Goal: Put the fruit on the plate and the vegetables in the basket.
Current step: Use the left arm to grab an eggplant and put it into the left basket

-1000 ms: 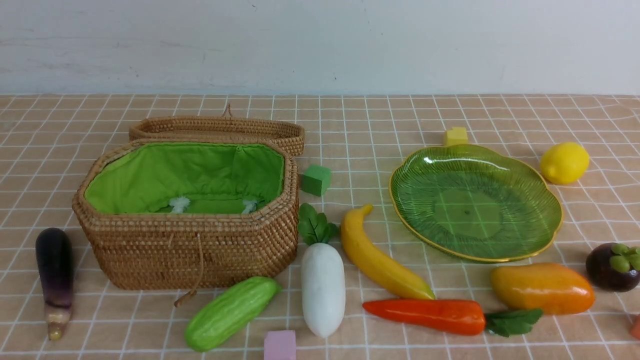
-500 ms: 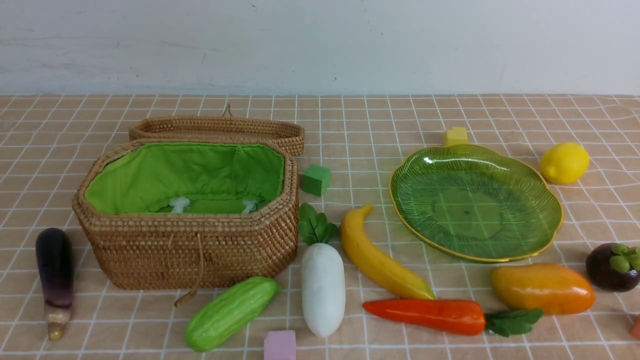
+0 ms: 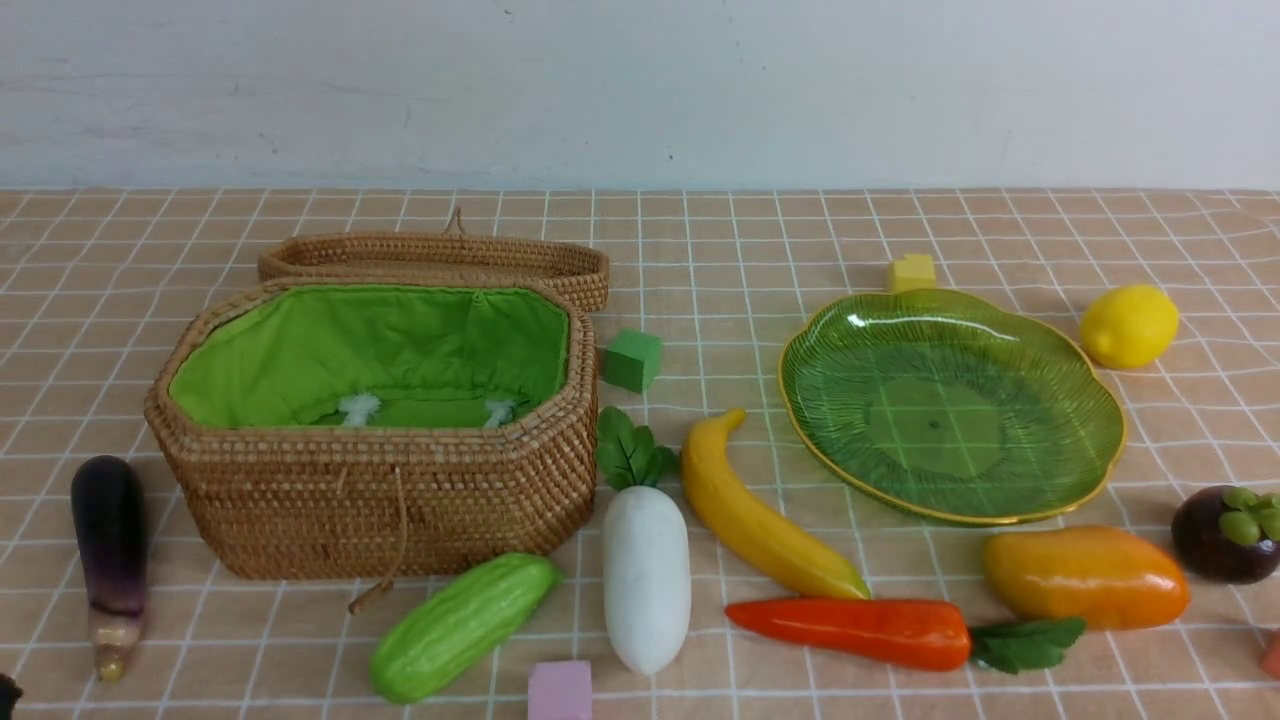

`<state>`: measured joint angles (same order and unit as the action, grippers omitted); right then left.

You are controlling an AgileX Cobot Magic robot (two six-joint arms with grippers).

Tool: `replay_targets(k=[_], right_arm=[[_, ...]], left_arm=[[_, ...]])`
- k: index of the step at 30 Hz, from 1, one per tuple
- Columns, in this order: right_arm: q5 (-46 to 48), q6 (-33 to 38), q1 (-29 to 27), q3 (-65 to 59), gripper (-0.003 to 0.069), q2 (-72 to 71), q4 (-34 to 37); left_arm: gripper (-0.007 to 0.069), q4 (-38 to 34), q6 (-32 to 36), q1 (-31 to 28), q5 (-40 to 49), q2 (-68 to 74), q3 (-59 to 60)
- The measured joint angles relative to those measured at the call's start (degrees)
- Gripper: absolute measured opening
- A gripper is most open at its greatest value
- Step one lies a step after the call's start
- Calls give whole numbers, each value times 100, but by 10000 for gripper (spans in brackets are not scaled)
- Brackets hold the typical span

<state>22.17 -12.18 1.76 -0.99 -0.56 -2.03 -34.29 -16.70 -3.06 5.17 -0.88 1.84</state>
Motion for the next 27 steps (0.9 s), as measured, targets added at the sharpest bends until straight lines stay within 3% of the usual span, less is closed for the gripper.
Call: replay_targets(k=[3,9,15,20,23,27], right_arm=[[0,0,0,0,242,0,0],[-5,0,0,0,242,0,-30],[-165,-11,0,-21,242,0,-621],[-1134,-916,0,-52,242,0,-153],[-2217,-1586,0,-52,242,0,96],[-2510,-2398,33,46,219,0,203]], left_arm=[[39,-582,-89,0,-306,0,0],[43,-658,135,0,-392,0,0],[42,-889,182,0,-462,0,-6],[-14,-707,536,0,787,110,-729],[-13,-331,904,0,1963,661,-1520],[-13,317,1065,0,3030,1638,-2298]])
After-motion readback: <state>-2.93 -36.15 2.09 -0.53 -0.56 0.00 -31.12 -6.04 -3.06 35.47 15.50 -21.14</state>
